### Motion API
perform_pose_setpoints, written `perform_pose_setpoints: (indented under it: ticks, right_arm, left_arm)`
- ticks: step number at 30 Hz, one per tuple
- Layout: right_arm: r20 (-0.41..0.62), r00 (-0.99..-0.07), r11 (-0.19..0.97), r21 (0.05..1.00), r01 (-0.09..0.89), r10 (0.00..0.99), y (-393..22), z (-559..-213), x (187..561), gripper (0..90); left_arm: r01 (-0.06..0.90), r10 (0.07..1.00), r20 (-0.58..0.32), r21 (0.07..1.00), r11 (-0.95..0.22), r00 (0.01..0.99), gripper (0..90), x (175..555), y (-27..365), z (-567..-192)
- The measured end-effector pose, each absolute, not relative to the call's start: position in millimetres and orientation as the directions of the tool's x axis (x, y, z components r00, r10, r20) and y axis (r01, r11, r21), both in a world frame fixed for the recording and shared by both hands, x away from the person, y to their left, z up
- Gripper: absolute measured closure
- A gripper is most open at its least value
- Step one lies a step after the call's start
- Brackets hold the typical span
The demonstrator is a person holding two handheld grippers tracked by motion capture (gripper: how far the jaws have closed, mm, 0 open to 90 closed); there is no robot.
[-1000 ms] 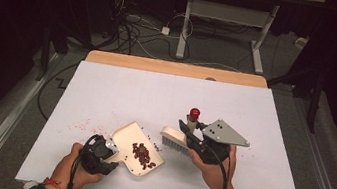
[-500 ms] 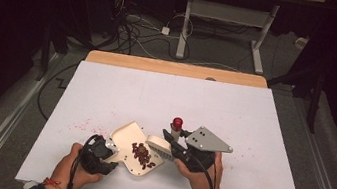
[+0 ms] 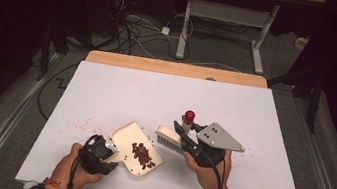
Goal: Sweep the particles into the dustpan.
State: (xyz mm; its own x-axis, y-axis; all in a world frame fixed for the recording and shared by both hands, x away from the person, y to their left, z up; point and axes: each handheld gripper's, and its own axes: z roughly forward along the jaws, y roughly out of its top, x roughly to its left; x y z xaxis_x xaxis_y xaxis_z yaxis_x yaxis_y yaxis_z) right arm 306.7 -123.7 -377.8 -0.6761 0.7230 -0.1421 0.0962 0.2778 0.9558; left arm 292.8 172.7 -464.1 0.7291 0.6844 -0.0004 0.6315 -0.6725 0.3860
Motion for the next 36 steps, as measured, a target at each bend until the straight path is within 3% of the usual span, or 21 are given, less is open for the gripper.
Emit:
perform_pose_setpoints:
  ticks: [12,24,36]
  right_arm:
    - [-0.165,-0.670,0.302,0.949,0.092,0.724,-101.9,-392.4,331.3,69.4]
    - [-0.145,-0.742,0.316,0.944,0.095,0.655,-79.6,-389.1,295.2,69.4]
    - [-0.150,-0.692,0.260,0.964,0.056,0.706,-102.5,-367.2,313.4,69.4]
  left_arm:
    - [0.650,0.697,-0.022,0.384,-0.656,0.717,63.6,297.3,183.5,-464.8]
    - [0.659,0.709,-0.014,0.380,-0.648,0.705,63.6,299.0,184.1,-464.7]
    - [0.657,0.705,-0.014,0.378,-0.653,0.709,63.6,299.6,184.2,-464.3]
